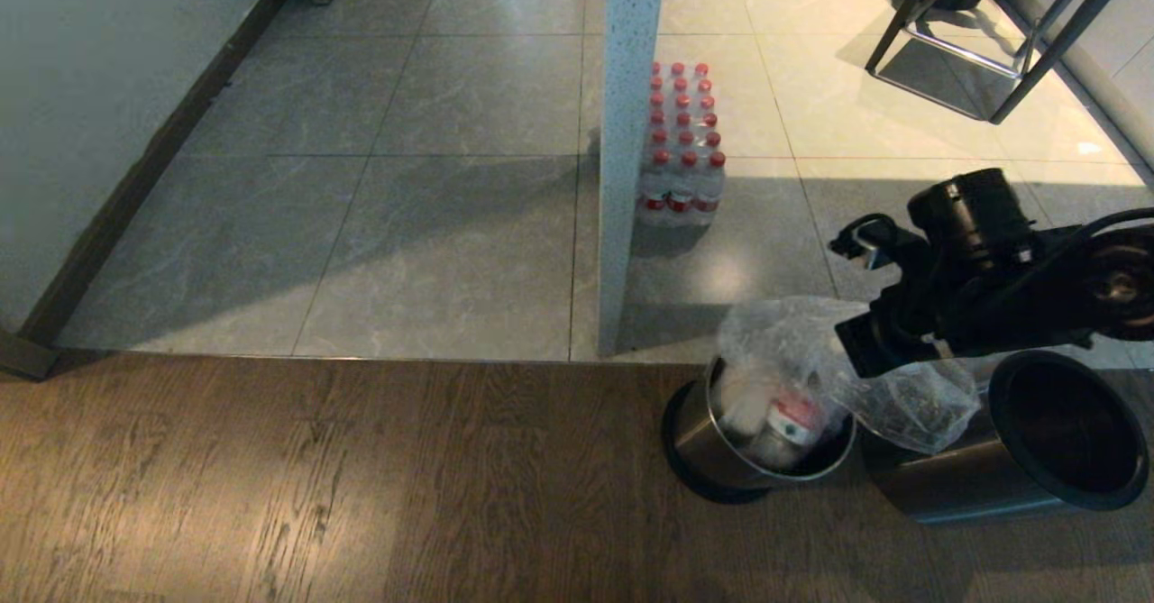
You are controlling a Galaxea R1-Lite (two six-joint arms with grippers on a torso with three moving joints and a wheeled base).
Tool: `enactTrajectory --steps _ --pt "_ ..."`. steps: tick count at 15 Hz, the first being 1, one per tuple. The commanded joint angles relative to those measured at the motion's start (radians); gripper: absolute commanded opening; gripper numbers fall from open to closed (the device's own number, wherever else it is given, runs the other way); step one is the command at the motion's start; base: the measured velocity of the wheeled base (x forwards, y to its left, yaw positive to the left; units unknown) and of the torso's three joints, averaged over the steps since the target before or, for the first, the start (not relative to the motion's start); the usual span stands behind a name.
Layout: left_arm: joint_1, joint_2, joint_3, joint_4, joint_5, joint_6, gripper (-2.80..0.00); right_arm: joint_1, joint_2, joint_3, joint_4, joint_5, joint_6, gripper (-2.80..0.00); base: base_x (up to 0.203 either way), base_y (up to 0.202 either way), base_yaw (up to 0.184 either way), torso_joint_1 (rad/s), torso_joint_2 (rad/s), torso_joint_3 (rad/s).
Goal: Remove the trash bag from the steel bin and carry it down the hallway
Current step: Pick up the trash bag, then put the trash bag at the door
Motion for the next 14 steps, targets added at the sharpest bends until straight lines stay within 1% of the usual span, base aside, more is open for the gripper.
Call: enactTrajectory --steps 1,3,6,8,10,12,14 --pt "0.000 0.000 0.000 0.000 0.000 0.000 -2.80 0.000 -0.178 0.018 0.001 -0.009 0.006 -2.80 0.000 0.000 0.000 0.000 0.00 0.000" --pt "0.000 0.000 0.000 0.000 0.000 0.000 -2.80 0.000 -0.283 0.022 0.002 -0.030 0.019 -2.80 0.000 0.000 0.000 0.000 0.00 0.000" --pt "0.000 0.000 0.000 0.000 0.000 0.000 -2.80 0.000 -0.425 0.016 0.004 -0.112 0.068 -2.80 0.000 0.000 0.000 0.000 0.00 0.000" --pt "0.000 0.000 0.000 0.000 0.000 0.000 -2.80 -0.003 -0.519 0.016 0.011 -0.144 0.076 -2.80 0.000 0.000 0.000 0.000 0.00 0.000" --pt "0.000 0.000 0.000 0.000 0.000 0.000 -2.80 -0.026 -0.608 0.040 0.028 -0.185 0.078 -2.80 0.000 0.000 0.000 0.000 0.00 0.000" --pt "0.000 0.000 0.000 0.000 0.000 0.000 -2.80 -0.057 -0.724 0.112 0.059 -0.216 0.095 -2.80 0.000 0.000 0.000 0.000 0.00 0.000" --pt "0.000 0.000 0.000 0.000 0.000 0.000 -2.80 -0.119 -0.858 0.274 0.078 -0.222 0.123 -2.80 0.000 0.000 0.000 0.000 0.00 0.000"
